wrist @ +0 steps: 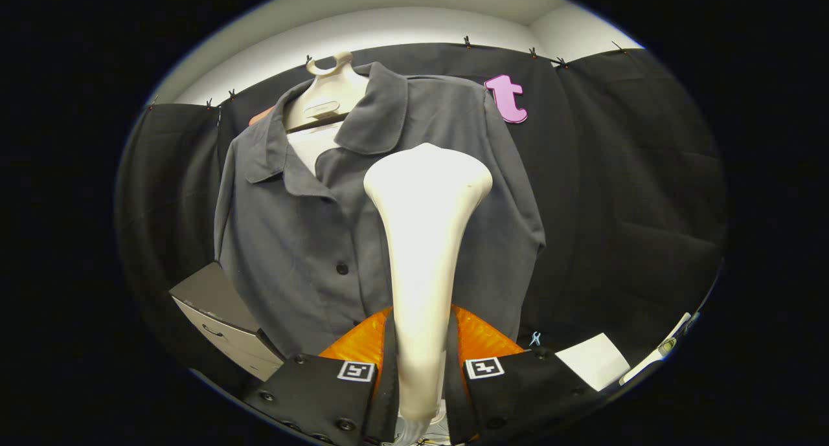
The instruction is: Iron the clothes twice with a garment steamer, once on the left side and once on the right side.
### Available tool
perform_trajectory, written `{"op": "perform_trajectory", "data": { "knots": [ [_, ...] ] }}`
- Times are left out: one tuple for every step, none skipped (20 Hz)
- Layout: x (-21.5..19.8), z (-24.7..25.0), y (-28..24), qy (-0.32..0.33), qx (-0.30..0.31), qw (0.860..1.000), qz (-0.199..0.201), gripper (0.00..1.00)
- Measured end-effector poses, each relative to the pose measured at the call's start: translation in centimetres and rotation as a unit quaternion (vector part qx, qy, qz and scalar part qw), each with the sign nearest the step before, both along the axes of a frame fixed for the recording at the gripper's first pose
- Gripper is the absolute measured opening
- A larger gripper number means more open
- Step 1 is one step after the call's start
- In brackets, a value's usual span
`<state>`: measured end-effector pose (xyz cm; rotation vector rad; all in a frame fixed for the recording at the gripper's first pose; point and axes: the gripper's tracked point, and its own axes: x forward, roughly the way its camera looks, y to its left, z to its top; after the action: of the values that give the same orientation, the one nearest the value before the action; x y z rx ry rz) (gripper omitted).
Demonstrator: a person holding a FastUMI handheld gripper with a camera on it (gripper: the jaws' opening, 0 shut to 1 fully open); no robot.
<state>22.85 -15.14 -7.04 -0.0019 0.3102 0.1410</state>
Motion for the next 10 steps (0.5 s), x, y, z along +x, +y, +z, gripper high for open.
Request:
{"op": "perform_trajectory", "data": {
  "knots": [
    [0.4,0.1,-0.4,-0.001,-0.001,1.0,-0.002,0.37],
    [0.7,0.1,-0.8,-0.002,-0.002,1.0,-0.004,0.37],
    [1.0,0.0,-1.1,-0.002,-0.003,1.0,-0.006,0.37],
    [1.2,-0.3,-1.2,-0.003,-0.003,1.0,-0.005,0.37],
    [1.4,-0.6,-1.2,-0.003,-0.003,1.0,-0.002,0.37],
    [1.3,-0.8,-1.2,-0.002,-0.004,1.0,0.0,0.37],
    [1.3,-1.2,-1.2,0.0,-0.004,1.0,0.002,0.37],
    [1.2,-1.6,-1.2,0.003,-0.005,1.0,0.004,0.37],
    [1.1,-2.1,-1.2,0.007,-0.005,1.0,0.006,0.37],
    [1.0,-2.5,-1.1,0.011,-0.003,1.0,0.008,0.37]
  ]
}}
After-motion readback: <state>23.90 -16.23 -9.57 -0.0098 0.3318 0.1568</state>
